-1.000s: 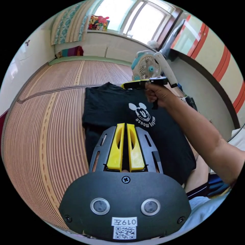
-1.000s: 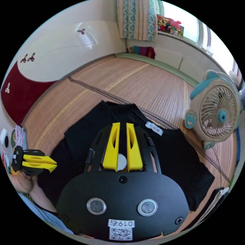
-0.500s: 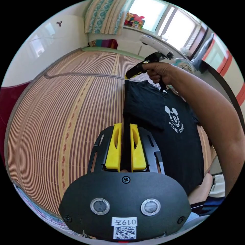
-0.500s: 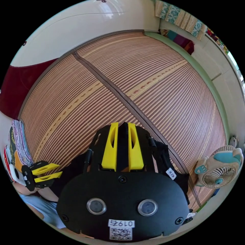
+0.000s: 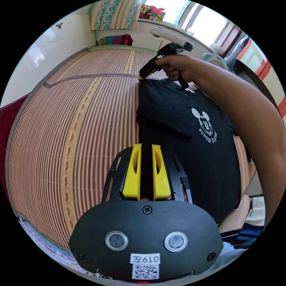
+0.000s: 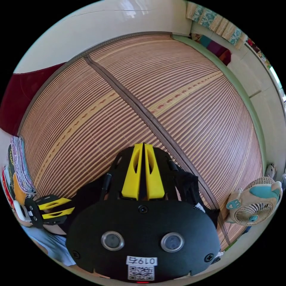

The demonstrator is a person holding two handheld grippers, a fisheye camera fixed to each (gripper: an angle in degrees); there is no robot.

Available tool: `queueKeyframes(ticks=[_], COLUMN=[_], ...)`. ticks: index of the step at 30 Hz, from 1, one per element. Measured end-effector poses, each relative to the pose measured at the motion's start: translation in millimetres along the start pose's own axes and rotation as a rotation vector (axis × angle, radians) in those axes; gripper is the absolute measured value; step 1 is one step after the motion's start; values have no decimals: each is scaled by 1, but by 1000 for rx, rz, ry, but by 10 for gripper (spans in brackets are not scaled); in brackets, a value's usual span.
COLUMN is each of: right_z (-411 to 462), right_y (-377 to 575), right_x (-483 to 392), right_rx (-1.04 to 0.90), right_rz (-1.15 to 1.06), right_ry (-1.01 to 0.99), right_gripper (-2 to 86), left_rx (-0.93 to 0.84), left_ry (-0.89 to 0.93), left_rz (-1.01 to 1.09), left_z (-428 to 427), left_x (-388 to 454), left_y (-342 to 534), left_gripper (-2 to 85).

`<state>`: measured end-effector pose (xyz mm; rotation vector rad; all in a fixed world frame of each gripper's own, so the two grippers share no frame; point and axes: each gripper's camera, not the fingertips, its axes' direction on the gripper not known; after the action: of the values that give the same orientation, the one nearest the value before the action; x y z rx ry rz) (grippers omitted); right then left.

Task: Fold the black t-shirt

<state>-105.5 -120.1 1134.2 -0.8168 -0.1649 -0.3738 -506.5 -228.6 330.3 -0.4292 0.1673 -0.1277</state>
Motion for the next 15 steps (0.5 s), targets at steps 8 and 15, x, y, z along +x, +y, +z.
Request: queueKeyframes(ticks=[8,15], right_z=[4,-3], right_y=[2,0], right_x=[6,21], right_rx=[-24,-56], right_rz=[18,71], right_ry=[-7,-75], right_gripper=[9,46], left_rx=[-10,-8], left_ry=[25,70], left_rz=[-11,-32], left_z=[-1,-5], left_x=[-12,-23], left_y=[-5,-7], left_gripper=[18,15])
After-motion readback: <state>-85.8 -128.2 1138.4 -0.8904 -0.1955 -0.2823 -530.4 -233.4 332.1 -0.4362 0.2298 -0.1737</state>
